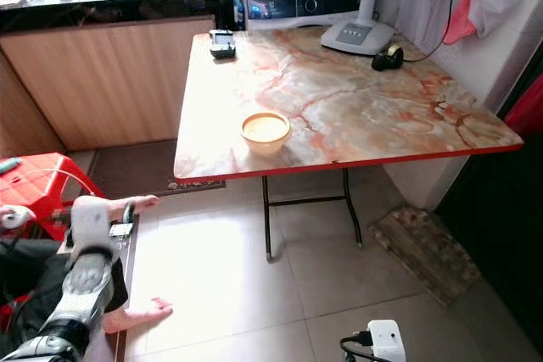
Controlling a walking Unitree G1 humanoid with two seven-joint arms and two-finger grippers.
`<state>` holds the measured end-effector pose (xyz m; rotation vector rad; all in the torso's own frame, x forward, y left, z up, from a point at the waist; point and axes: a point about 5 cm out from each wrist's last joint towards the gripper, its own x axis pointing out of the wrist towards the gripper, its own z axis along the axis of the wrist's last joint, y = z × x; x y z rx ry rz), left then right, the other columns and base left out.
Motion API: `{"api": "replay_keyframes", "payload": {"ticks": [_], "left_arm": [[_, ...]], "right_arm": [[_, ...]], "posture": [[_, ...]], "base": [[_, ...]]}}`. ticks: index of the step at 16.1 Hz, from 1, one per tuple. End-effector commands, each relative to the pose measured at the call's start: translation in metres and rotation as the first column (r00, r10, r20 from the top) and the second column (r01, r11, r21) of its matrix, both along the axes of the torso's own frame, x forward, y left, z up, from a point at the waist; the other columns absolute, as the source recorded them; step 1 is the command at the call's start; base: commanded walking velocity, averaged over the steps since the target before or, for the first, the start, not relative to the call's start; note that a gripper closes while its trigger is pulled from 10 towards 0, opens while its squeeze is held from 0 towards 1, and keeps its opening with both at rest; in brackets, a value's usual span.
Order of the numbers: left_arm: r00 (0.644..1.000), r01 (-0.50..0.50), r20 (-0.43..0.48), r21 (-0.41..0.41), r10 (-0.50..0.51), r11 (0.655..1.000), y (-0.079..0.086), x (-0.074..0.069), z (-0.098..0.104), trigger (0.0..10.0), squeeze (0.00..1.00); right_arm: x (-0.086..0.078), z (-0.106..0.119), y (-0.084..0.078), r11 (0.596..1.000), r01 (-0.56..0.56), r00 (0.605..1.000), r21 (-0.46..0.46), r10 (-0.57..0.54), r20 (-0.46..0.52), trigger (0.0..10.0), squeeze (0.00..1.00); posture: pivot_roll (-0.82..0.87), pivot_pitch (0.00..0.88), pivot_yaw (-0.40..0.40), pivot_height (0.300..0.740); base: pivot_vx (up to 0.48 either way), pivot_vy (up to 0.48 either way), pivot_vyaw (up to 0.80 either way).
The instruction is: Restocking fridge
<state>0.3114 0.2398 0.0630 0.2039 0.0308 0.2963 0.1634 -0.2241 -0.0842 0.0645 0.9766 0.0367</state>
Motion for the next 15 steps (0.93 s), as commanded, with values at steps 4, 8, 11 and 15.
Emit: {"api": "replay_keyframes", "payload": {"ticks": [4,8,11,15], "left_arm": [[0.974,0.121,0.190,0.018,-0.122,0.993,-0.021,0.016,0.036,10.0,0.00],[0.916,0.285,0.301,-0.022,-0.265,0.958,-0.052,0.027,0.065,10.0,0.00],[0.917,0.304,0.283,-0.033,-0.282,0.952,-0.055,0.024,0.061,10.0,0.00],[0.919,0.304,0.284,-0.070,-0.273,0.950,-0.053,0.026,0.065,10.0,0.00]], "right_arm": [[0.000,0.001,-0.002,1.000,0.024,1.000,0.001,-0.024,0.016,10.0,0.00],[0.000,0.001,-0.002,0.999,0.033,0.999,0.006,-0.033,0.026,10.0,0.00],[-0.001,0.001,-0.002,1.000,0.031,0.999,0.001,-0.031,0.022,10.0,0.00],[-0.001,0.000,-0.002,1.000,0.022,1.000,0.005,-0.022,0.018,10.0,0.00]], "posture": [[-0.02,0.000,0.011,0.740],[-0.02,0.000,0.014,0.740],[-0.02,0.000,0.011,0.740],[-0.02,0.000,0.009,0.740]], "base": [[0.000,0.000,0.00],[0.000,0.000,0.00],[0.000,0.000,0.00],[0.206,0.000,0.00]]}}
